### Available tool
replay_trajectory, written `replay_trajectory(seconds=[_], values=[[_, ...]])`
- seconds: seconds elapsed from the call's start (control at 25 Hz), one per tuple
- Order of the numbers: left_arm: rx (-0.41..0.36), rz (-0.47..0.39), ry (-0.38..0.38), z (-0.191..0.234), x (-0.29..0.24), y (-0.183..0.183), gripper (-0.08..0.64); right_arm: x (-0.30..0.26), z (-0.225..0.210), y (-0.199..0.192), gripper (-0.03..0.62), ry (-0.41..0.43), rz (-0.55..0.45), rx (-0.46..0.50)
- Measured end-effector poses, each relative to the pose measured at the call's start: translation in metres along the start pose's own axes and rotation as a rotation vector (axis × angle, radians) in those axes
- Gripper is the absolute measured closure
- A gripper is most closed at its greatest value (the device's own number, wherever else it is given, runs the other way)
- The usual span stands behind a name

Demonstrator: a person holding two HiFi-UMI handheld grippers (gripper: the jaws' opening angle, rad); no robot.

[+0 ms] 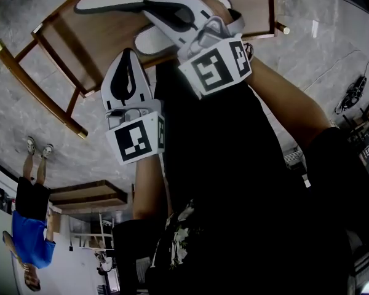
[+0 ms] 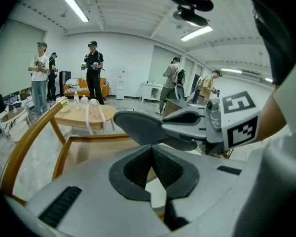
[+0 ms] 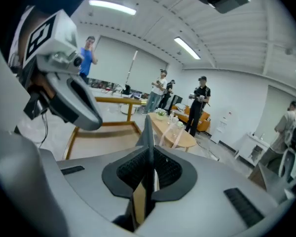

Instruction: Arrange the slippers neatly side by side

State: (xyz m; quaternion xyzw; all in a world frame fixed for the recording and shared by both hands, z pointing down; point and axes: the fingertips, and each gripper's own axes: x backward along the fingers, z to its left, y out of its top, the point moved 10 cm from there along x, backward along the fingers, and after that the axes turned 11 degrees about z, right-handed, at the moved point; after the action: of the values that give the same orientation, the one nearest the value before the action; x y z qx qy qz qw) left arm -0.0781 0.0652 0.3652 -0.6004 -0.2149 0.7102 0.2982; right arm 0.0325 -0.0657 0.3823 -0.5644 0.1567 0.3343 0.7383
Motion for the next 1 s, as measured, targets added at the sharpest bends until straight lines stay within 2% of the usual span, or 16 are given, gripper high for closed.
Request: replay_trajectory(seconds=[0.16, 0.24, 0.56, 0.64, 0.8, 1.0], values=[[-0.019, 0.004, -0.018, -0.007, -0.002, 0.004, 0.561, 0.019, -0.024, -0.006, 0.565, -0.034, -0.055, -0.318], [-0.030, 0.002, -0.028, -0.011, -0.005, 0.007, 0.561, 0.029, -0.035, -0.012, 0.565, -0.058, -0.051, -0.417], [-0.059, 0.015, -0.061, -0.021, -0.013, 0.011, 0.561, 0.074, -0.067, -0.059, 0.565, -0.206, 0.029, -0.548], [-0.066, 0.018, -0.071, -0.025, -0.015, 0.013, 0.561, 0.081, -0.073, -0.074, 0.565, -0.224, 0.033, -0.601], [-0.072, 0.027, -0.087, -0.031, -0.021, 0.014, 0.560, 0.094, -0.083, -0.106, 0.565, -0.243, 0.036, -0.797], [-0.084, 0.033, -0.098, -0.037, -0.025, 0.014, 0.561, 0.099, -0.088, -0.132, 0.565, -0.267, 0.068, -0.858]])
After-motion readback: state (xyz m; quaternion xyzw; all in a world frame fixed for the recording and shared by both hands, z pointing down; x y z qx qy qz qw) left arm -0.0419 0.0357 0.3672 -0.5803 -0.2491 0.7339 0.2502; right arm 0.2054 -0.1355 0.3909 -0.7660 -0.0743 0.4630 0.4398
